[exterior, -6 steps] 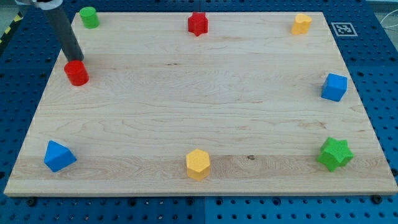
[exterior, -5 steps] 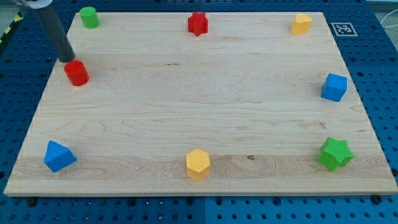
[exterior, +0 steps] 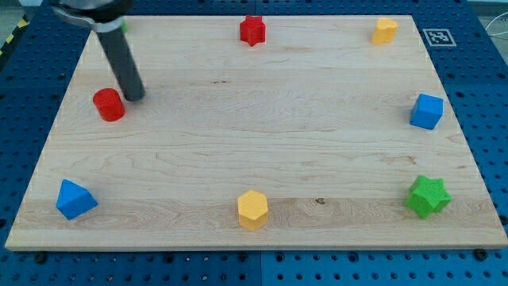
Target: Slide the red circle to the yellow hexagon
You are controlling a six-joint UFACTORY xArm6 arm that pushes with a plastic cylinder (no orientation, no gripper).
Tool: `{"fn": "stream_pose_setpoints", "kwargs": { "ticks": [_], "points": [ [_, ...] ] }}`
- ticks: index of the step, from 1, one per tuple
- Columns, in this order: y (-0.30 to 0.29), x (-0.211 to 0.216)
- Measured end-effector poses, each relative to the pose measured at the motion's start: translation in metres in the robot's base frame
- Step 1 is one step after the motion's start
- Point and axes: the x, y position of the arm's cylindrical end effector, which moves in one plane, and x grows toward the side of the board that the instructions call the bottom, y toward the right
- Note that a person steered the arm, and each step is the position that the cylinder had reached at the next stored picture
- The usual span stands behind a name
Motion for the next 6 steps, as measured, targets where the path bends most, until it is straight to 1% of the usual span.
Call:
{"fn": "stream_pose_setpoints", "kwargs": {
  "ticks": [1,3,4,5,6],
  "points": [
    [-0.013,0.000],
    [-0.096,0.000],
    [-0.125,-0.003],
    [-0.127,0.004],
    [-0.112,0.028]
  ]
}}
